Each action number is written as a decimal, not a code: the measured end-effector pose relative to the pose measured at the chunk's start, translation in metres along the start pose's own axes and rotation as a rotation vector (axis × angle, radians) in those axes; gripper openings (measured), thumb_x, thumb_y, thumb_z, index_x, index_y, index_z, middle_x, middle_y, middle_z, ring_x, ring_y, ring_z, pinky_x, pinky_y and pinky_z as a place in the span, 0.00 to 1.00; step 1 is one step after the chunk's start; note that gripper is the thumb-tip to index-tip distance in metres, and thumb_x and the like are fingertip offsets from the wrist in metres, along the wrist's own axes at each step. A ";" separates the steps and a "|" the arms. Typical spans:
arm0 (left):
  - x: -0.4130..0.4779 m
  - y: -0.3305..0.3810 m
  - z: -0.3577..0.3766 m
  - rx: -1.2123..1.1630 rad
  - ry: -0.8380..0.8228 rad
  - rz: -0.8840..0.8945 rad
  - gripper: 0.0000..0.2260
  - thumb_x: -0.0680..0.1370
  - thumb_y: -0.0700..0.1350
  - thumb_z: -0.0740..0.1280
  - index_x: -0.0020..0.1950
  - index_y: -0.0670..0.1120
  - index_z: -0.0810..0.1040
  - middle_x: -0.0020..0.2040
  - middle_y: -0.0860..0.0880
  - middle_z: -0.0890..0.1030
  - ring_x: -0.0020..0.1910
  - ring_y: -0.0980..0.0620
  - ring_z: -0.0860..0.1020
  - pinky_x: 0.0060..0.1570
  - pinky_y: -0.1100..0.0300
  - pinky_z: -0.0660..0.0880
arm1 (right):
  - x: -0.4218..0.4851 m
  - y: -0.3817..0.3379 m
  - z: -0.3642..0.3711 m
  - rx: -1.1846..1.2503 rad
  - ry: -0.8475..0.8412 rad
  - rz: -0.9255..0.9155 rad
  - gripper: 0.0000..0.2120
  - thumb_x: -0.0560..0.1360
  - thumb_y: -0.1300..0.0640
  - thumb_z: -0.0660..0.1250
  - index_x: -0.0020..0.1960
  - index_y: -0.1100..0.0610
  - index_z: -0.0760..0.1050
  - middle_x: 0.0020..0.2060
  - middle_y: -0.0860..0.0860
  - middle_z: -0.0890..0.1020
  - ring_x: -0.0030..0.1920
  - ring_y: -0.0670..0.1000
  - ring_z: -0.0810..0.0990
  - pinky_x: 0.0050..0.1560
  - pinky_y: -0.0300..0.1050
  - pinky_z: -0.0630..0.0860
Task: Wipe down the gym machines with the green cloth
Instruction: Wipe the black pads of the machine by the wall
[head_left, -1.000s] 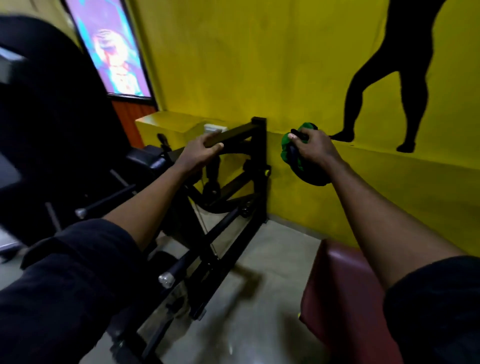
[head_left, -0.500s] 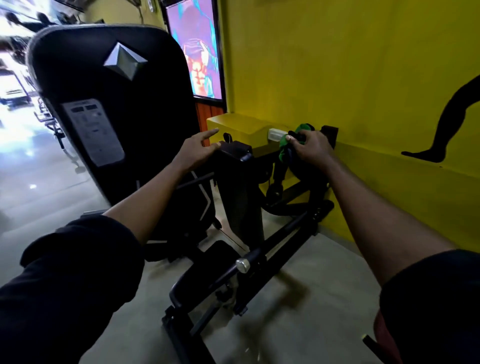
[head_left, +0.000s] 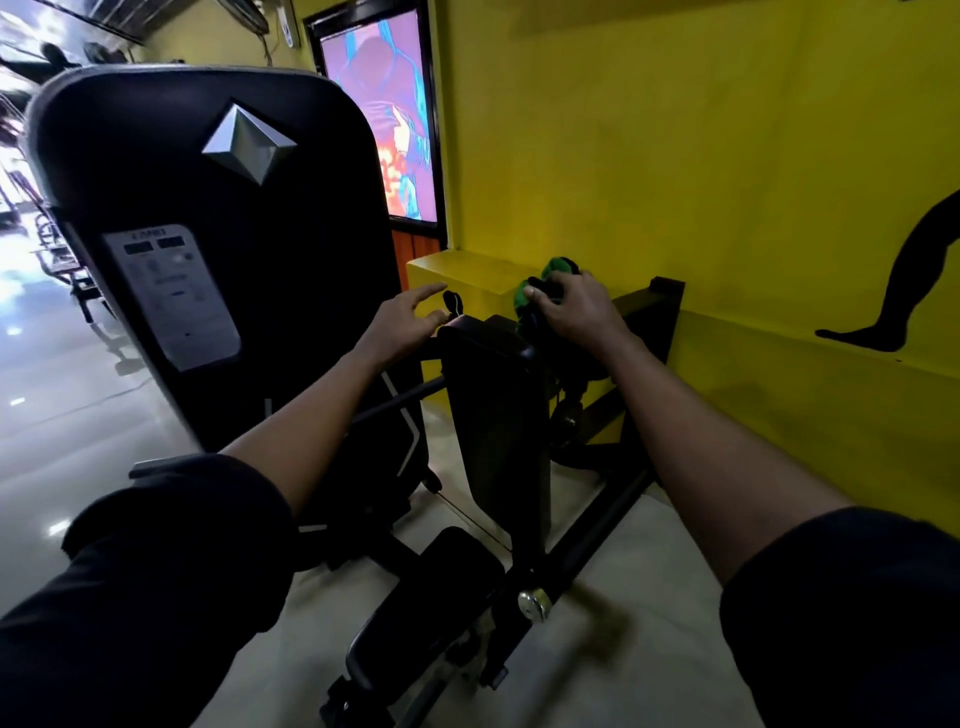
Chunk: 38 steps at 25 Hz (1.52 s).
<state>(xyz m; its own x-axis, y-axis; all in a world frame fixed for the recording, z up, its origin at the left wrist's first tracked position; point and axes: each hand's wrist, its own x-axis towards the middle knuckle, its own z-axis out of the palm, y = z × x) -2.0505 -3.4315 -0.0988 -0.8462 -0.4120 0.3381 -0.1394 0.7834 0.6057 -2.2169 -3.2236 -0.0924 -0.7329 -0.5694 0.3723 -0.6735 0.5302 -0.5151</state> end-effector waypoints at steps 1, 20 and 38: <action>0.010 -0.005 0.005 -0.005 -0.013 -0.008 0.23 0.81 0.51 0.65 0.76 0.51 0.68 0.74 0.45 0.70 0.73 0.45 0.68 0.72 0.46 0.65 | 0.010 0.001 0.009 -0.022 -0.004 -0.006 0.29 0.80 0.36 0.61 0.70 0.57 0.73 0.62 0.61 0.75 0.63 0.61 0.73 0.60 0.56 0.74; 0.125 -0.138 0.059 0.029 -0.271 0.078 0.19 0.82 0.40 0.62 0.73 0.48 0.73 0.70 0.45 0.76 0.67 0.46 0.75 0.64 0.53 0.71 | 0.042 0.001 0.133 -0.425 0.034 0.120 0.21 0.79 0.41 0.60 0.68 0.49 0.74 0.64 0.58 0.75 0.64 0.61 0.72 0.61 0.60 0.71; 0.175 -0.195 0.065 -0.276 -0.314 0.288 0.16 0.71 0.52 0.77 0.59 0.56 0.84 0.53 0.53 0.82 0.50 0.64 0.79 0.50 0.65 0.77 | 0.061 -0.059 0.186 -0.654 0.286 0.464 0.15 0.77 0.45 0.61 0.58 0.53 0.75 0.53 0.57 0.78 0.57 0.61 0.74 0.54 0.58 0.70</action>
<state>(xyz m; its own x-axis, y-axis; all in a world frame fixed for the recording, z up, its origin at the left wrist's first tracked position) -2.2047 -3.6259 -0.2047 -0.9498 -0.0042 0.3127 0.2279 0.6753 0.7014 -2.2037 -3.4067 -0.1833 -0.8854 -0.0709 0.4593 -0.1544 0.9770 -0.1468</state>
